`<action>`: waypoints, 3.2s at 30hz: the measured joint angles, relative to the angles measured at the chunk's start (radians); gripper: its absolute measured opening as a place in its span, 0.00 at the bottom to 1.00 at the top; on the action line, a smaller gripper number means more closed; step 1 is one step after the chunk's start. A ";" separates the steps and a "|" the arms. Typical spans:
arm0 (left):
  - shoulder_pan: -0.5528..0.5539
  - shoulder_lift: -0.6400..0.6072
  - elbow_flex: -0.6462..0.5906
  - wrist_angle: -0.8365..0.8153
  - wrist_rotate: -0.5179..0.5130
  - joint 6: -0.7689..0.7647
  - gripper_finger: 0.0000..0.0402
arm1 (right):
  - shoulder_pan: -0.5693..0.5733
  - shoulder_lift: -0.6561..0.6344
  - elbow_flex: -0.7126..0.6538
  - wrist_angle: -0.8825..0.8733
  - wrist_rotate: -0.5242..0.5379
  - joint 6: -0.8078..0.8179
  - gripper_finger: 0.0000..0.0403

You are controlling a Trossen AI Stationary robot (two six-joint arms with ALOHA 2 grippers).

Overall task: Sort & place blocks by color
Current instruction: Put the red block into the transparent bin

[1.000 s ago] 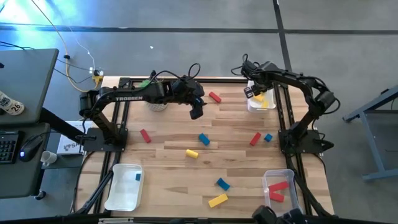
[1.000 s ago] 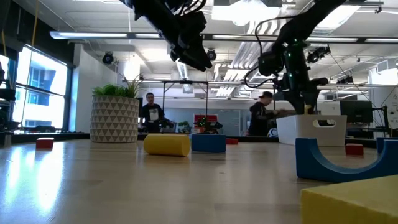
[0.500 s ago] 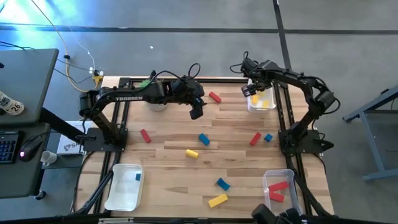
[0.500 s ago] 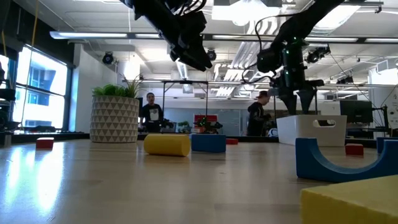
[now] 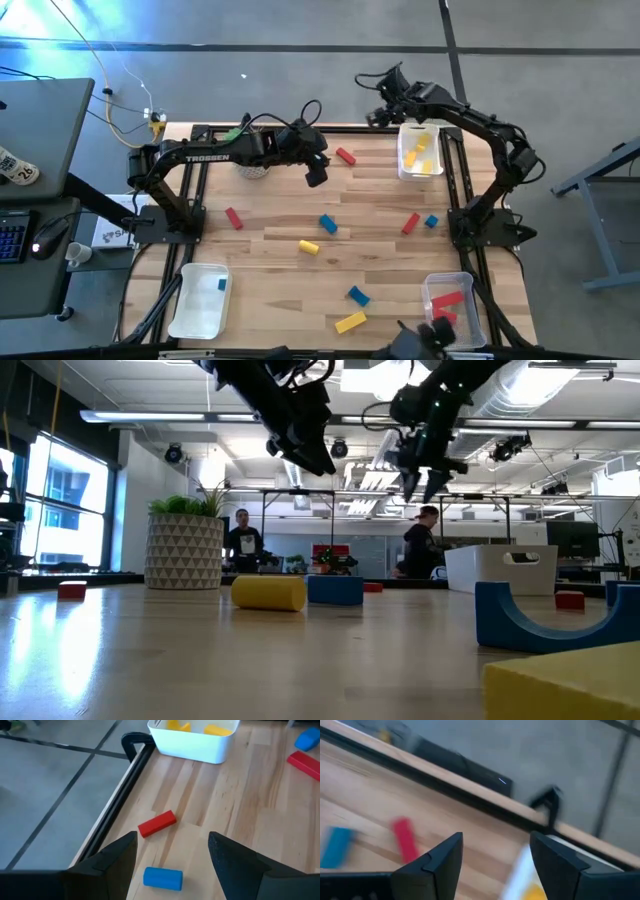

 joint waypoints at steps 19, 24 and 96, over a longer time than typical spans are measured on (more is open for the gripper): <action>0.066 0.000 0.000 -0.183 -0.052 -0.146 0.58 | 0.076 0.166 0.002 0.331 -0.153 -0.059 0.54; 0.098 0.000 0.000 -0.217 -0.034 -0.190 0.58 | 0.075 0.223 0.002 0.331 -0.157 -0.085 0.54; 0.103 0.000 0.000 -0.221 0.015 -0.146 0.58 | 0.457 0.208 -0.001 -0.308 -0.028 0.338 0.19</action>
